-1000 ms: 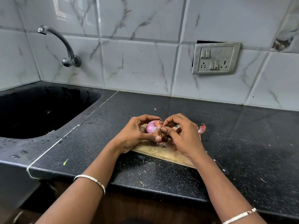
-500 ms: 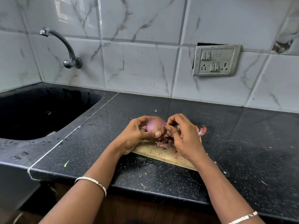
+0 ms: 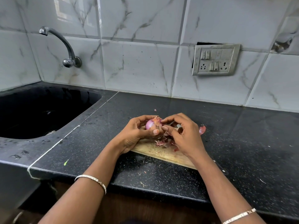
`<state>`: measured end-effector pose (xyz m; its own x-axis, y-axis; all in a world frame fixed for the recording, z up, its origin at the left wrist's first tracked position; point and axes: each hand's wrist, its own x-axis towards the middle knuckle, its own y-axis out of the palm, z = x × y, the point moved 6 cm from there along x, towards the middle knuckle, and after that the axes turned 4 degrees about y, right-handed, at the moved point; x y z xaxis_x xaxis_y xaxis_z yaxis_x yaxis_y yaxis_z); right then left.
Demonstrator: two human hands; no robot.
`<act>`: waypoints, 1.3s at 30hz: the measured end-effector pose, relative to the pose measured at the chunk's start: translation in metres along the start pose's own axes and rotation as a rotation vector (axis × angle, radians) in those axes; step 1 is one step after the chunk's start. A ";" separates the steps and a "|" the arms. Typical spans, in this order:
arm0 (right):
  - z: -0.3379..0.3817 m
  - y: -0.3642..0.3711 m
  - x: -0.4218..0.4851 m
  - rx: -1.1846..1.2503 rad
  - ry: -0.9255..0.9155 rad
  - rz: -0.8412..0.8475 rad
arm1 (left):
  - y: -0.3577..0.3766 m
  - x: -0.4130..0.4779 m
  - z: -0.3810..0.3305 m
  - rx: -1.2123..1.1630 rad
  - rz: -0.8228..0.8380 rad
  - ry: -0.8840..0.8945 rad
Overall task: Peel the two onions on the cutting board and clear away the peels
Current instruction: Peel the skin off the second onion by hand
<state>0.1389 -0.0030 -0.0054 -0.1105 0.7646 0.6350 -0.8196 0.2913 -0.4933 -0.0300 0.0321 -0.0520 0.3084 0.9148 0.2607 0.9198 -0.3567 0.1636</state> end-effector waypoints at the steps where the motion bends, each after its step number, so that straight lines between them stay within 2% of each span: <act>1: 0.000 -0.002 0.000 -0.005 -0.019 -0.032 | 0.000 0.000 0.000 0.005 0.015 -0.002; 4: 0.004 -0.003 0.000 -0.070 -0.076 -0.092 | 0.000 0.001 0.001 0.000 0.028 -0.008; 7: 0.003 -0.002 0.001 -0.080 -0.077 -0.083 | -0.001 0.001 0.001 -0.071 0.008 -0.009; 13: -0.011 0.002 0.000 -0.162 0.042 -0.018 | -0.005 0.003 0.000 -0.269 -0.055 0.004; 21: -0.017 0.003 -0.002 -0.302 0.151 0.027 | -0.011 0.006 0.001 -0.351 -0.099 -0.010; 29: -0.010 -0.001 -0.003 -0.159 0.145 0.030 | -0.012 0.007 0.003 -0.333 -0.099 -0.034; 36: 0.000 0.003 -0.002 0.063 0.090 0.051 | -0.007 0.004 0.004 -0.153 -0.074 -0.033; 39: -0.001 0.003 -0.002 0.087 0.084 0.050 | -0.008 0.004 0.004 -0.114 -0.082 -0.022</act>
<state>0.1366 -0.0029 -0.0084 -0.1081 0.8236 0.5567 -0.8602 0.2032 -0.4677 -0.0353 0.0396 -0.0563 0.2396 0.9452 0.2217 0.9090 -0.2986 0.2907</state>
